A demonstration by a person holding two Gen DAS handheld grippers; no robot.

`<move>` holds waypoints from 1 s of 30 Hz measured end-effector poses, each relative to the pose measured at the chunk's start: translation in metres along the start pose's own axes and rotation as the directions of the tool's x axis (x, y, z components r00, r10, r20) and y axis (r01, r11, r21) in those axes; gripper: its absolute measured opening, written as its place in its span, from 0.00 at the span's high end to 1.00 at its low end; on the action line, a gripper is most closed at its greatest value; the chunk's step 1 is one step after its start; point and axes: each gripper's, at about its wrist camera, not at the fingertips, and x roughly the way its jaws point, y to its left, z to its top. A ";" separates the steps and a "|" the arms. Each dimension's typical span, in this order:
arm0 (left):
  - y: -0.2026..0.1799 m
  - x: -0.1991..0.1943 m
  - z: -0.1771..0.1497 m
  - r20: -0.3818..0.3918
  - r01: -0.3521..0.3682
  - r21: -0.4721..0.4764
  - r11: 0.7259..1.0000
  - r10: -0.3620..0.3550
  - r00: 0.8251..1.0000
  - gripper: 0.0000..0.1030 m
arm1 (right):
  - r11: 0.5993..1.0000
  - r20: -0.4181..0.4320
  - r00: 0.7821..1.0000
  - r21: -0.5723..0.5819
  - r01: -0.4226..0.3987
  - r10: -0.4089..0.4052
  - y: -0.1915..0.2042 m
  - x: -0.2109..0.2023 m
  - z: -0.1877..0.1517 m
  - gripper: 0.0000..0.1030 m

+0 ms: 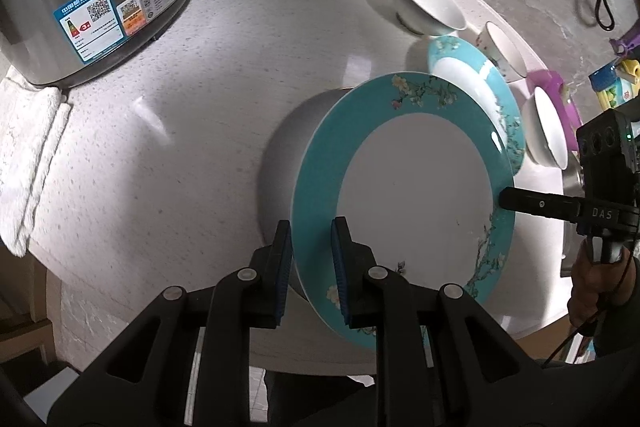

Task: Organize plates and bowls
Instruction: 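Carry the teal-rimmed plate with both tools over the grey plate, then lower the teal-rimmed plate onto the grey plate and open both tools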

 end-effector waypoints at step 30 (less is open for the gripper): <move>-0.010 0.055 0.018 0.015 -0.094 0.250 0.964 0.093 0.996 0.79 | 0.983 0.104 0.979 0.083 0.165 -0.174 -0.011 0.027 -0.012 0.87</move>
